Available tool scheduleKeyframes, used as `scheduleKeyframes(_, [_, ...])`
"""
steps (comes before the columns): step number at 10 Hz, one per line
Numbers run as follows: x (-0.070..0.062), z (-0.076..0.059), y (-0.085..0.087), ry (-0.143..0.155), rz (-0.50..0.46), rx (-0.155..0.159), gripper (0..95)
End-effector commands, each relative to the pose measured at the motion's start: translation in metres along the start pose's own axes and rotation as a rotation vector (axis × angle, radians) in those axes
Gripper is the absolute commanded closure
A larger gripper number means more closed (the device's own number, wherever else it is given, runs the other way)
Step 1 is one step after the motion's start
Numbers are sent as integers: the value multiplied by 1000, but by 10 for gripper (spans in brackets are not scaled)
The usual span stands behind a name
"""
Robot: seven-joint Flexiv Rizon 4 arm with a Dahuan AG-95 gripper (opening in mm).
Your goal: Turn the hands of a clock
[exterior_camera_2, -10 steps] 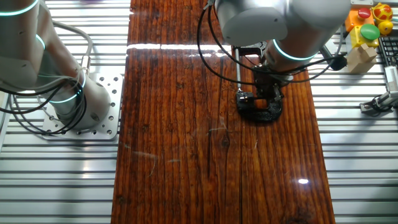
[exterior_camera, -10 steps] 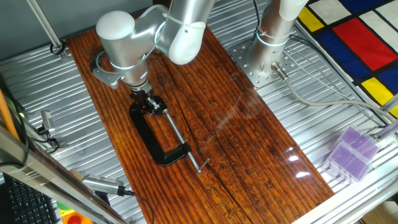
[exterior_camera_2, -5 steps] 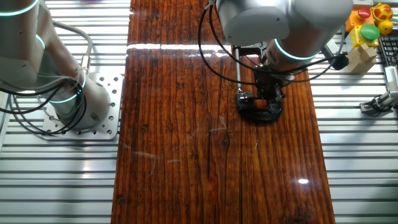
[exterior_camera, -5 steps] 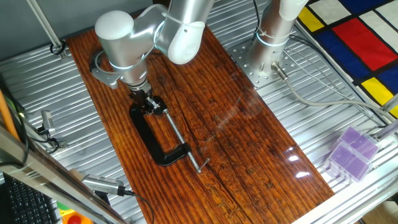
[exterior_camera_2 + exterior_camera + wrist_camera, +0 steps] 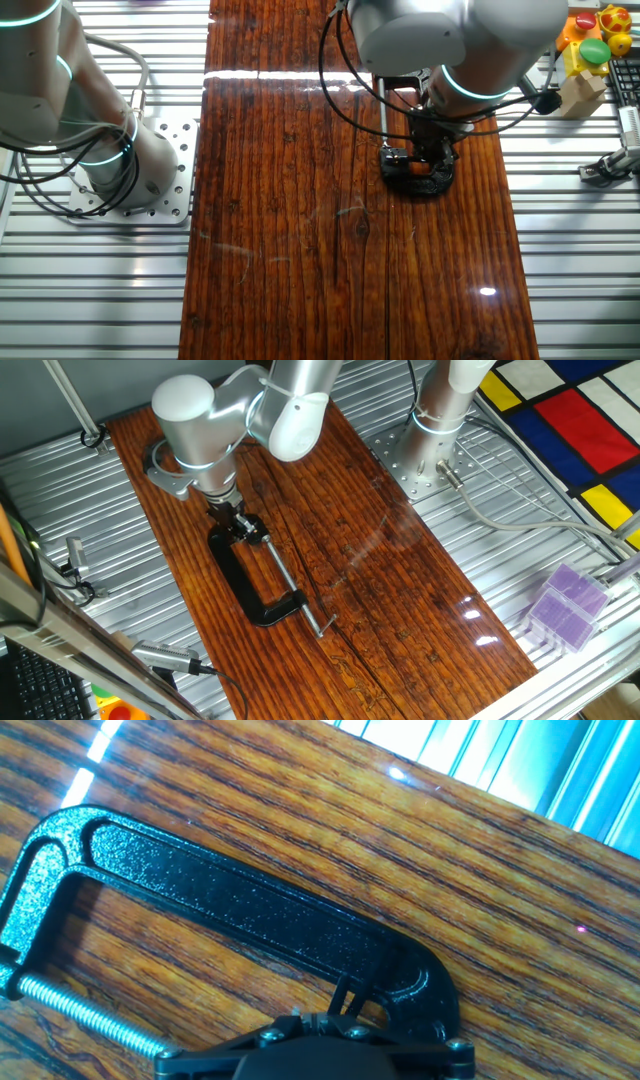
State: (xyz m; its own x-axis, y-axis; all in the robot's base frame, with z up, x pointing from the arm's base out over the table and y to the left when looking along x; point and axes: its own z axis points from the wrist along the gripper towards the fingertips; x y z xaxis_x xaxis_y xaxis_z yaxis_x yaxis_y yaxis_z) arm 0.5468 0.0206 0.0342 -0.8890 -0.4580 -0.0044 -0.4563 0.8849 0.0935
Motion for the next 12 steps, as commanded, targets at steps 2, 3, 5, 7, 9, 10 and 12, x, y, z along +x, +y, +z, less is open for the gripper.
scheduleKeyframes(2, [0,0,-1,0,-1,0,950])
scheduleKeyframes(3, [1,0,-1,0,-3,0,950])
scheduleKeyframes(5, [2,0,-3,0,-9,0,950])
scheduleKeyframes(7, [2,0,-4,0,-8,0,950])
scheduleKeyframes(9, [3,-1,-4,0,-11,0,950])
scheduleKeyframes(10, [3,-1,-4,-1,-8,-1,950])
scheduleKeyframes(12, [1,-2,-5,-1,-4,-2,950])
